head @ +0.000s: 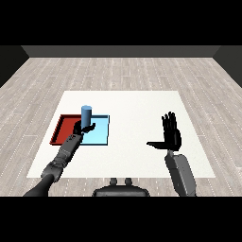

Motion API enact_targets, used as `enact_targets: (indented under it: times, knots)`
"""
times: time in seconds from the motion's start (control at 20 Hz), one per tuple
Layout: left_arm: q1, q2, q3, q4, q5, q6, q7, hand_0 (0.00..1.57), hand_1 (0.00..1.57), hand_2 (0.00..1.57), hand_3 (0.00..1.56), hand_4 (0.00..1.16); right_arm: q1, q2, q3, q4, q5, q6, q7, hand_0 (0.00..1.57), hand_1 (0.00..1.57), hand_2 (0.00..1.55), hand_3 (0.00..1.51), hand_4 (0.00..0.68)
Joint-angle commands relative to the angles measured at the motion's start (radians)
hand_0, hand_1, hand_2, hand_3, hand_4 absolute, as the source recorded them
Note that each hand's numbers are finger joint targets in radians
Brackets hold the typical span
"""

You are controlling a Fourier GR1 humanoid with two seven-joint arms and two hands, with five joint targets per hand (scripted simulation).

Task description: Pick the blue can and put it in the blue box

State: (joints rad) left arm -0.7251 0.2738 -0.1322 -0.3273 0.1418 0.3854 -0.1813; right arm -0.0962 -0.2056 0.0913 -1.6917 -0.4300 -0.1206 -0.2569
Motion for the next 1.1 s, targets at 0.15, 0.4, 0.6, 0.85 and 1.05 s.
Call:
enact_targets:
  times: [0.15,0.4,0.6,0.85,1.05]
  knots:
    - [-0.087,-0.057,-0.014,0.230,-0.065,0.036,0.077,1.57,1.57,1.47,1.19,0.94,-0.050,0.032,-0.012,0.106,0.018,-0.013,-0.004,0.00,0.00,0.00,0.00,0.000]
    - [-0.090,-0.093,-0.042,0.292,-0.104,0.004,0.124,1.53,1.53,1.45,0.73,0.87,-0.064,0.026,-0.057,0.201,-0.026,0.076,-0.070,0.00,0.00,0.00,0.00,0.000]
    - [-0.041,-0.114,0.007,0.297,-0.058,-0.044,0.124,1.57,1.57,1.48,0.00,0.70,-0.028,0.028,-0.047,0.131,-0.008,0.047,-0.053,0.00,0.00,0.00,0.00,0.000]
    - [-0.077,-0.101,-0.041,0.324,-0.124,-0.031,0.167,0.00,0.00,0.00,0.00,0.59,0.033,0.031,-0.055,0.096,-0.024,0.084,-0.082,0.00,0.00,0.00,0.00,0.000]
    - [-0.041,-0.044,-0.011,0.293,-0.104,0.049,0.082,0.00,0.00,0.00,0.00,0.00,0.013,0.043,-0.045,0.105,-0.037,0.103,-0.070,0.00,0.00,0.00,0.00,0.000]
